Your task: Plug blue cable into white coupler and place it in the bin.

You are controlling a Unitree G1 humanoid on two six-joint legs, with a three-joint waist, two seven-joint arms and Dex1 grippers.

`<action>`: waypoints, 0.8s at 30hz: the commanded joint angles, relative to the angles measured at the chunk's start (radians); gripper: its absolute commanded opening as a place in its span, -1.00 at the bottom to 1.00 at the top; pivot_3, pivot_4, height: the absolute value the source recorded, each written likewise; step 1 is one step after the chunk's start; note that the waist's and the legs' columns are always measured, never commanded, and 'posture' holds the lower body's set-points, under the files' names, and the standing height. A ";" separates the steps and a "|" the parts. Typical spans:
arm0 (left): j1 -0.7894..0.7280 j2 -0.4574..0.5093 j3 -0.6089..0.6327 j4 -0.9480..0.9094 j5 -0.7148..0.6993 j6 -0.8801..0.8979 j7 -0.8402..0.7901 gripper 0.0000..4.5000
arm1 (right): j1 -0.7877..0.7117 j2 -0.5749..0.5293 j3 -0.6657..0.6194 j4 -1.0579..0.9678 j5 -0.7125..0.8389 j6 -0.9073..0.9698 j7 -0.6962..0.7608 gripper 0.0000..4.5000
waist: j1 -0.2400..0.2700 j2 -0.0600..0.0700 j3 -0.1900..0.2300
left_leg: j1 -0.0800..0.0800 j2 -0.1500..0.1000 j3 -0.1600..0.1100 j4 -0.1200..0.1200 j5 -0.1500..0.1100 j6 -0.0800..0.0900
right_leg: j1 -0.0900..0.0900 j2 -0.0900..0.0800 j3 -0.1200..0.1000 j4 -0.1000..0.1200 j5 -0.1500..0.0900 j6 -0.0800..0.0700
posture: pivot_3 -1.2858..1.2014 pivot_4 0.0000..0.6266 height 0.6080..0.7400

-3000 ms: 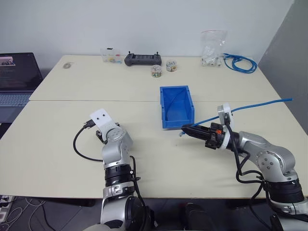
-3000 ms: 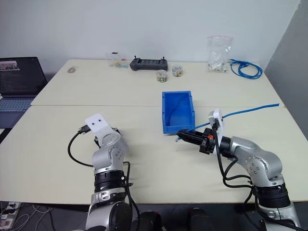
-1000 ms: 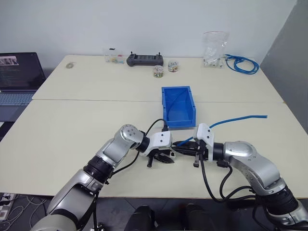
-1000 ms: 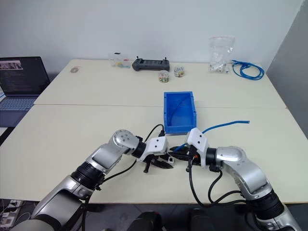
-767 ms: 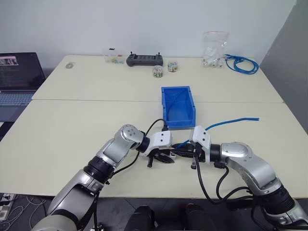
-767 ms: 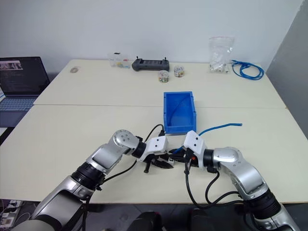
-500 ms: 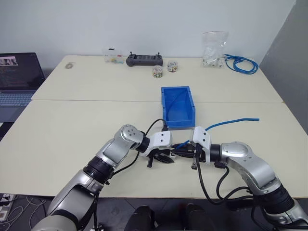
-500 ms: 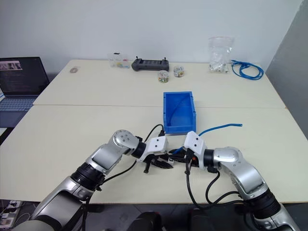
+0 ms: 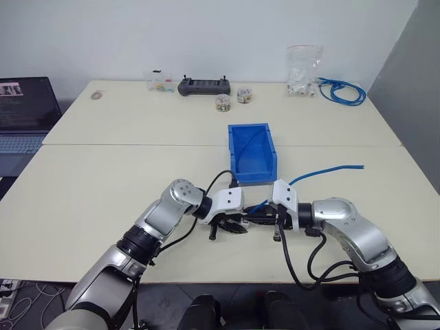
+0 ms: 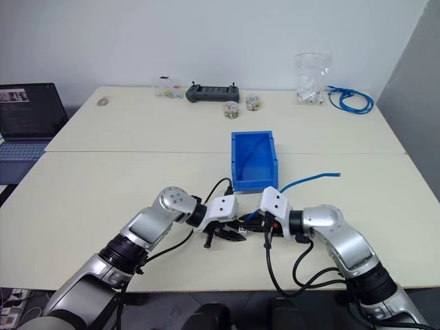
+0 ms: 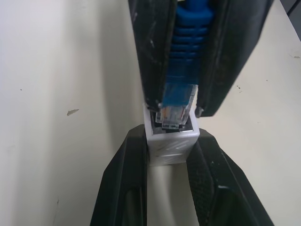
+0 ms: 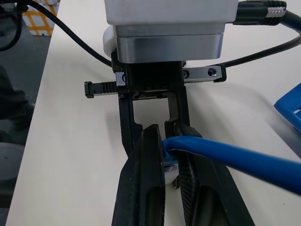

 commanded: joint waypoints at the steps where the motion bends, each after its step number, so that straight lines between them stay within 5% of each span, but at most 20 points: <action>1: 0.017 -0.004 -0.029 -0.001 0.019 0.006 -0.010 -0.63 | -0.020 0.016 0.036 0.076 -0.012 0.007 0.041 -0.95 | -0.002 0.000 0.000 | 0.001 0.000 0.000 0.000 0.000 0.000 | 0.001 0.000 0.000 0.000 0.000 0.000 | 0.03 -0.52 1.00; 24: 0.029 -0.009 -0.022 -0.023 0.019 0.018 0.000 -0.63 | -0.045 0.039 0.178 0.205 -0.085 0.012 0.170 -0.95 | -0.017 0.000 -0.003 | 0.011 0.000 -0.002 -0.002 0.000 0.000 | 0.013 0.000 -0.001 -0.003 -0.003 0.004 | 0.03 -0.52 1.00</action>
